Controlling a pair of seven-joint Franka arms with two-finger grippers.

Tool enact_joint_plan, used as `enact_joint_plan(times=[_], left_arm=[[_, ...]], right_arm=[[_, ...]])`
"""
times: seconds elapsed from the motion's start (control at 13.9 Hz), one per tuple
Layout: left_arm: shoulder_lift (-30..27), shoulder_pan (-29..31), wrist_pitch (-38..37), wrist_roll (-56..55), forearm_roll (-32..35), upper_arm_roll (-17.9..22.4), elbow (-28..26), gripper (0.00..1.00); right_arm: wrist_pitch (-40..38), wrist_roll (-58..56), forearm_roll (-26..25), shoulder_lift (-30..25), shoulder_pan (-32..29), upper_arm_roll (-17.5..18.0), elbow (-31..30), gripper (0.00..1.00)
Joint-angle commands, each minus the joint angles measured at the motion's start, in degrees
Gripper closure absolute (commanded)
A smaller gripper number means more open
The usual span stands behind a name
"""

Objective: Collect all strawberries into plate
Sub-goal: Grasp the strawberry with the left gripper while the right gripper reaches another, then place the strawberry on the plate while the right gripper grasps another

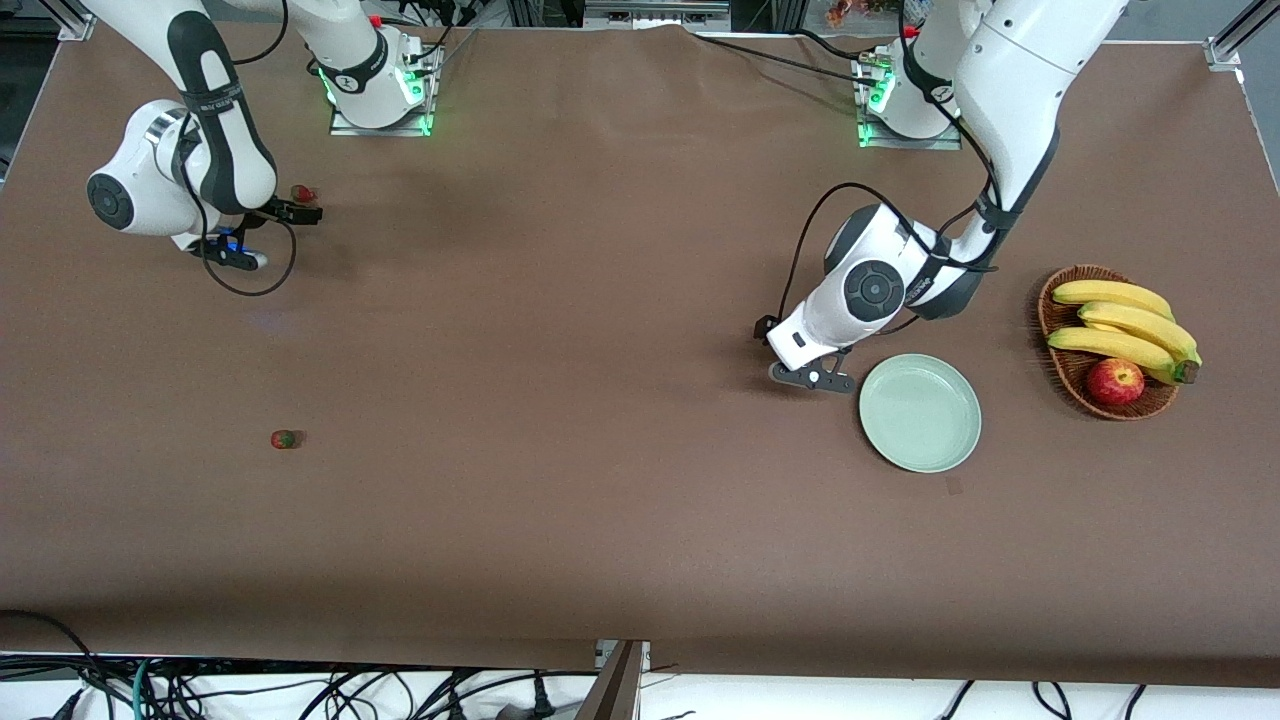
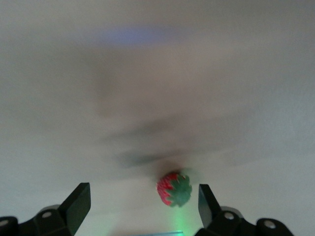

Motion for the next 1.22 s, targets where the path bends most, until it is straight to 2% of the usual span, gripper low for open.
enact_joint_plan(times=[0.0, 0.07, 0.22, 0.5, 0.65, 0.86, 1.0, 1.15], left_arm=[[0.09, -0.5, 0.33, -0.72, 1.5, -0.2, -0.21, 0.8], [0.0, -0.5, 0.24, -0.71, 1.5, -0.28, -0.22, 0.88], [-0.27, -0.58, -0.2, -0.71, 1.5, -0.28, -0.13, 0.93], [-0.97, -0.41, -0.72, -0.54, 1.5, -0.37, 0.13, 0.93], [-3.07, -0.15, -7.1, -0.28, 1.5, -0.28, 3.02, 0.93], [-3.78, 0.47, -23.01, 7.6, 2.29, 0.85, 12.06, 0.92], [-3.87, 3.09, -27.08, 16.03, 5.62, 1.48, 16.12, 0.92], [-3.78, 5.47, -27.36, 24.29, 8.78, 1.56, 17.01, 0.92]], right_arm=[[1.66, -2.86, -0.47, -2.52, -2.56, -0.82, -3.1, 0.03], [1.84, -3.21, -0.47, -2.61, -2.65, -0.82, -3.8, 0.03], [2.54, -4.7, -0.47, -2.17, -3.7, -0.82, -4.07, 0.08], [2.9, -6.81, -0.47, -2.0, -4.94, -0.82, -4.25, 0.28], [2.9, -6.82, -0.38, -1.64, -5.02, -0.82, -4.25, 0.37], [3.07, -6.91, 0.14, -1.56, -5.02, -0.73, -4.25, 0.44], [3.07, -6.91, 0.23, -1.56, -5.02, -0.73, -4.25, 0.51], [2.98, -6.91, 0.41, -1.47, -5.2, -0.73, -4.33, 0.65]])
